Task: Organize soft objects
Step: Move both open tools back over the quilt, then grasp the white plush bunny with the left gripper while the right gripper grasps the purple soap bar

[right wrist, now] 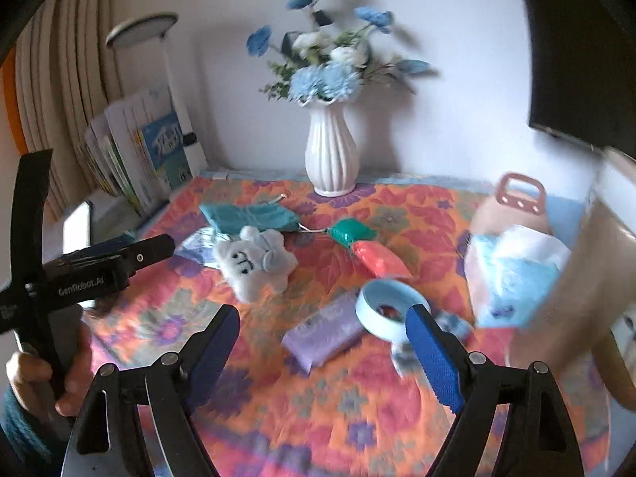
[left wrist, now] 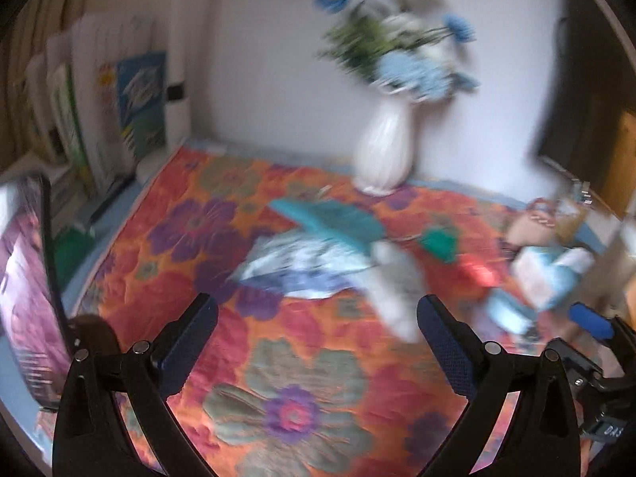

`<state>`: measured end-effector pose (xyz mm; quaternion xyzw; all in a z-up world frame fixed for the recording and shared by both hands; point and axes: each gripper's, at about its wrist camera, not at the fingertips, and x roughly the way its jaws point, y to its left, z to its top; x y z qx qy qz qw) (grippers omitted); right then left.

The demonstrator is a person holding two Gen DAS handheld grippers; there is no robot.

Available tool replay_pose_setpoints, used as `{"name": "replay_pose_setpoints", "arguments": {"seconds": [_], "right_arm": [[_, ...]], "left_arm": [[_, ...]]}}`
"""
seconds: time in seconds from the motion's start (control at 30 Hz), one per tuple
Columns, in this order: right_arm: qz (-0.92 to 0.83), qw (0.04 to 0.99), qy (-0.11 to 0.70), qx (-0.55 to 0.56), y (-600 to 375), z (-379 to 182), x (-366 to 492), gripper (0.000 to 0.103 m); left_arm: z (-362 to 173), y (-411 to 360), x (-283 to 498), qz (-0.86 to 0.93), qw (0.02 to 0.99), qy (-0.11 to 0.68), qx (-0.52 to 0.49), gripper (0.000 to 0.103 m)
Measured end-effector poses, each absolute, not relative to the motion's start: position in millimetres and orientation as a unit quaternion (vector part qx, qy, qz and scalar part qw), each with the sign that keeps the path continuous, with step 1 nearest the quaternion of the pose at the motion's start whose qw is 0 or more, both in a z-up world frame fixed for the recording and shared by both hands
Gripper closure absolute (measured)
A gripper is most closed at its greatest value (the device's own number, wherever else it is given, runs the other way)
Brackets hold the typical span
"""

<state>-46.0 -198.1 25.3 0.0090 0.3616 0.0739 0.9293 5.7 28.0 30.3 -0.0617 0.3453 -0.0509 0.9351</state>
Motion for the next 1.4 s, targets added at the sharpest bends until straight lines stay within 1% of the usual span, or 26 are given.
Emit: {"name": "replay_pose_setpoints", "arguments": {"seconds": [0.07, 0.17, 0.23, 0.3, 0.5, 0.67, 0.97, 1.07, 1.17, 1.23, 1.3, 1.4], "right_arm": [[0.061, 0.93, 0.361, -0.017, -187.1, 6.8, -34.3, 0.019], [0.064, 0.928, 0.368, -0.02, -180.6, -8.9, -26.7, 0.019], [0.064, 0.925, 0.374, -0.016, -181.6, -17.5, -24.4, 0.019], [0.058, 0.922, 0.382, -0.017, -183.3, -23.4, -20.5, 0.019], [0.057, 0.923, 0.382, 0.006, -193.4, -26.0, -18.6, 0.019], [0.062, 0.92, 0.388, -0.002, -189.3, -27.8, -17.6, 0.019], [0.078, 0.916, 0.392, 0.02, -195.2, -28.5, -16.0, 0.019], [0.068, 0.914, 0.399, 0.033, -199.2, -28.5, -16.1, 0.019], [0.075, 0.892, 0.437, 0.087, -205.9, -33.5, -17.0, 0.019], [0.089, 0.874, 0.458, 0.133, -207.3, -40.2, -19.9, 0.019], [0.096, 0.862, 0.475, 0.151, -203.1, -45.0, -20.1, 0.019], [0.089, 0.853, 0.489, 0.158, -196.2, -49.7, -11.9, 0.019]], "left_arm": [[13.3, 34.5, 10.1, -0.044, 0.93, 0.358, -0.071, 0.003], [-5.4, 42.0, 14.9, -0.042, 0.925, 0.367, -0.092, 0.003], [-8.2, 42.7, 17.4, -0.039, 0.92, 0.377, -0.098, 0.003], [-7.4, 41.1, 14.8, -0.037, 0.923, 0.37, -0.097, 0.003], [-9.6, 32.8, 16.5, -0.042, 0.922, 0.378, -0.076, 0.003], [-11.0, 32.4, 18.6, -0.047, 0.92, 0.382, -0.073, 0.003], [-9.0, 33.2, 17.5, -0.075, 0.919, 0.379, -0.082, 0.003], [-6.6, 36.1, 17.3, -0.098, 0.91, 0.389, -0.107, 0.005], [-6.0, 36.7, 17.8, -0.149, 0.887, 0.406, -0.16, 0.019], [-9.4, 31.8, 25.9, -0.18, 0.863, 0.432, -0.19, 0.035], [-13.8, 22.9, 34.3, -0.191, 0.846, 0.454, -0.202, 0.037], [-13.6, 7.5, 46.0, -0.193, 0.844, 0.458, -0.2, 0.037]]}}
